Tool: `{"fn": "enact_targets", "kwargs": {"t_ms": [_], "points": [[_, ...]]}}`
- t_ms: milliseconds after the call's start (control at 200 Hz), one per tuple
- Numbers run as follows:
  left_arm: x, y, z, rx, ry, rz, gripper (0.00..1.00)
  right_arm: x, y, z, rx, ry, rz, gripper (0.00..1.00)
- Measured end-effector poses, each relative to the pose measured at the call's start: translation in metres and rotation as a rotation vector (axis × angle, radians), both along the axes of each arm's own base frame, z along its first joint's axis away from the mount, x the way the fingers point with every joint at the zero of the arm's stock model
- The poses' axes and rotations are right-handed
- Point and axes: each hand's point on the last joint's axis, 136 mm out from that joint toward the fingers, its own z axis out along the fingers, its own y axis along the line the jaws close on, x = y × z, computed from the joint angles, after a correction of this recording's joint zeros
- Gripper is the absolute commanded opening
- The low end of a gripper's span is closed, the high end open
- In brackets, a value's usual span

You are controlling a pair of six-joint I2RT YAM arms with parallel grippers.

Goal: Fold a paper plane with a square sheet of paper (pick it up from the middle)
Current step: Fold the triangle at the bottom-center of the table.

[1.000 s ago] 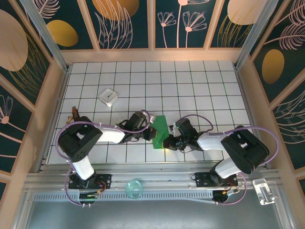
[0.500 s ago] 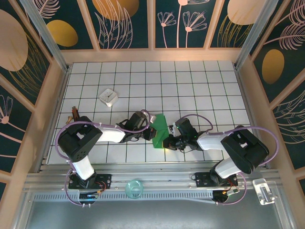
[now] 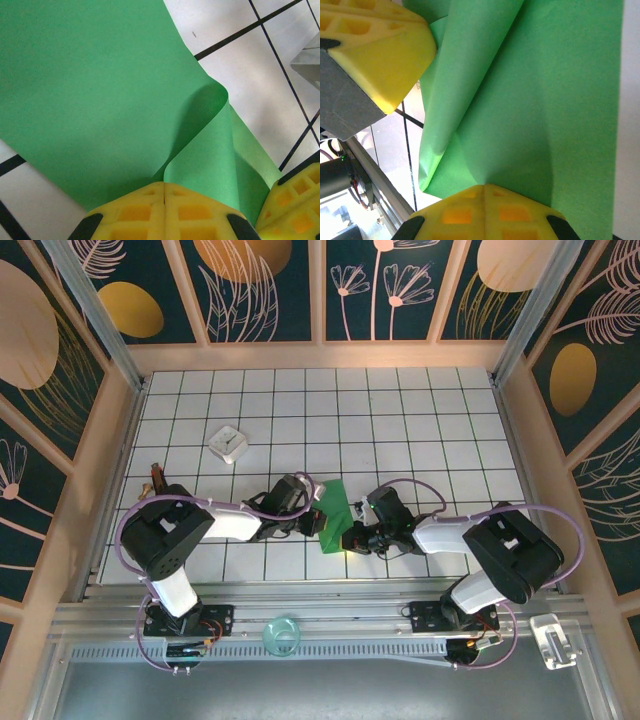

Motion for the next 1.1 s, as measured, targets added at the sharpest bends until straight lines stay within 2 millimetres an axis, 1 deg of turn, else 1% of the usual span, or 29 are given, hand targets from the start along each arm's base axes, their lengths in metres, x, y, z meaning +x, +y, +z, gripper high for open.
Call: {"fn": "enact_targets", "kwargs": {"t_ms": [846,1101], "points": [[-0.0002,0.0006,-0.0002,-0.001,-0.003,0.001,0.0,0.0003,0.0004,0.0,-0.002,0.003,0.0,0.0],[-0.0004,0.0032,-0.0011,0.005,-0.008,0.008,0.0,0.0056,-0.0024,0.0025,-0.039,-0.005,-0.02,0.06]]}}
